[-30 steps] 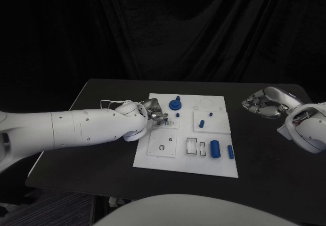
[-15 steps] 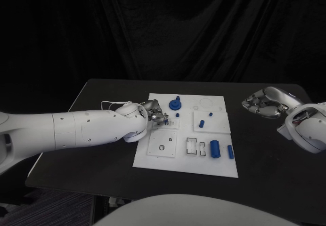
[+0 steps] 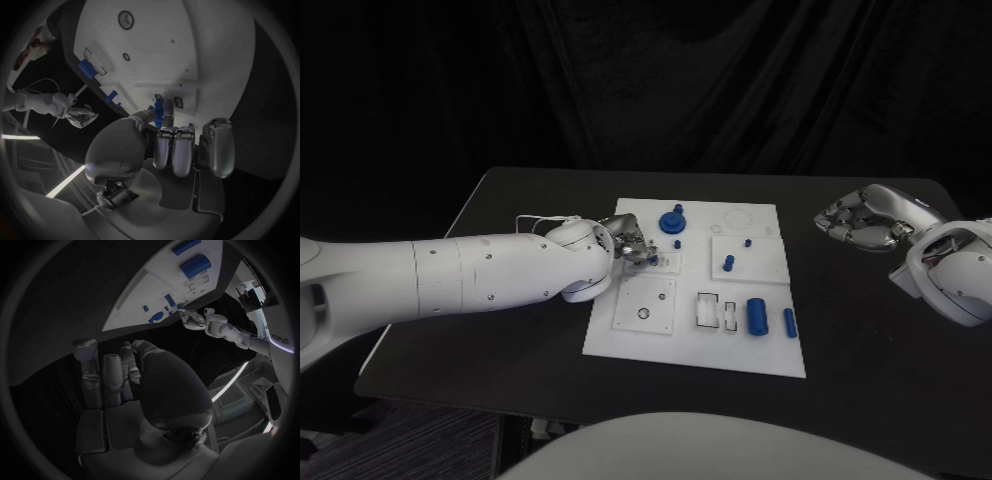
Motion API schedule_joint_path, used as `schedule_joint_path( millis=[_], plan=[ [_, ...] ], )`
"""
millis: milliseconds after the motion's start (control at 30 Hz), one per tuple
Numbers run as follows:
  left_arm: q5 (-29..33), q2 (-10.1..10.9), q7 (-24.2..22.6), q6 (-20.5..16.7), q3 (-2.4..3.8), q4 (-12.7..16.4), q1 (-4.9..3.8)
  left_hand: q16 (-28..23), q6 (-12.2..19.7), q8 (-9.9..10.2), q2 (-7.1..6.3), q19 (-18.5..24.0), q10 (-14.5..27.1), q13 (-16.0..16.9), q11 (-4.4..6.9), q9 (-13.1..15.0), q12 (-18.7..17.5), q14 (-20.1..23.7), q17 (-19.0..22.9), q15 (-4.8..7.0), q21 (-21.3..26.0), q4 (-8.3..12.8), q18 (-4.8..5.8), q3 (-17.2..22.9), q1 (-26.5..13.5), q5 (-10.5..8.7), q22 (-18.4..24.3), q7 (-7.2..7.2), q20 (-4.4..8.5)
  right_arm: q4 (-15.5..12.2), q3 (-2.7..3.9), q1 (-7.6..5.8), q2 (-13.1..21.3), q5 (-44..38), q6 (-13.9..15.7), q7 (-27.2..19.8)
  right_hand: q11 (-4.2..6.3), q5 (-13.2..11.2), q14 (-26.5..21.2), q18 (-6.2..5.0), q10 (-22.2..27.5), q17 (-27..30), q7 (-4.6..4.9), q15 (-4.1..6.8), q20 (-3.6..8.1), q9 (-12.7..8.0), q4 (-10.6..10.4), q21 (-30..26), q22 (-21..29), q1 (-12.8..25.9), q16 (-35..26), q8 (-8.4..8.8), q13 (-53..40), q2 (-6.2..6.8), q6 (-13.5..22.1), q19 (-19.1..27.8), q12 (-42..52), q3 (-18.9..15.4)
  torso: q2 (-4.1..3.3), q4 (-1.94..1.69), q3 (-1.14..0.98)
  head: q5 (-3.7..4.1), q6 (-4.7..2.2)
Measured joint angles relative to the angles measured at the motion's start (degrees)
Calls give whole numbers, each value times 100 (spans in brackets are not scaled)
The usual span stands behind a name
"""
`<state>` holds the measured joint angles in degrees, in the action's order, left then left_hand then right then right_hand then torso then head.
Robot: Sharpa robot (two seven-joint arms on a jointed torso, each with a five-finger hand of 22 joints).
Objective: Assemble the parts on the task board
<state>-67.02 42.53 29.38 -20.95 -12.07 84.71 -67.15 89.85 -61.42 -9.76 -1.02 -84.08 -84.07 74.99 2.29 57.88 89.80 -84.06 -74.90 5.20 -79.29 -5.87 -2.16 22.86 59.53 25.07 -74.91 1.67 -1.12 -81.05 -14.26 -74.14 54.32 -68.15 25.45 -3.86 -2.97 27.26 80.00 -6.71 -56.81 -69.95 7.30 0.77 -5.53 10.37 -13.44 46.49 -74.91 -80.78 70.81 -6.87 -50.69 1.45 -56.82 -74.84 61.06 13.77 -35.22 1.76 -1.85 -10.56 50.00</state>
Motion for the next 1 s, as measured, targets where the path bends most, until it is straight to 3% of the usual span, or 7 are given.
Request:
schedule_joint_path(
  millis=[1000],
  plan=[
    [-12, 47, -99, 68, 6, 33, 79, 0, 8, 0, 0, 0, 0, 0, 0, 1, 0, 0, 0, 0, 21, 0, 0, 1, 2, -22, 0, 5, 0, 10, 0, 11, -6, 1, -1, -1, 0, -1, 0, 0, 0, 0, 0, 0, 0, 4, 17, 0, 1, 0, 0, 0, -1, 0, 0, 0, 0, 17, 2, 1, -2, 5, 0]
  ],
)
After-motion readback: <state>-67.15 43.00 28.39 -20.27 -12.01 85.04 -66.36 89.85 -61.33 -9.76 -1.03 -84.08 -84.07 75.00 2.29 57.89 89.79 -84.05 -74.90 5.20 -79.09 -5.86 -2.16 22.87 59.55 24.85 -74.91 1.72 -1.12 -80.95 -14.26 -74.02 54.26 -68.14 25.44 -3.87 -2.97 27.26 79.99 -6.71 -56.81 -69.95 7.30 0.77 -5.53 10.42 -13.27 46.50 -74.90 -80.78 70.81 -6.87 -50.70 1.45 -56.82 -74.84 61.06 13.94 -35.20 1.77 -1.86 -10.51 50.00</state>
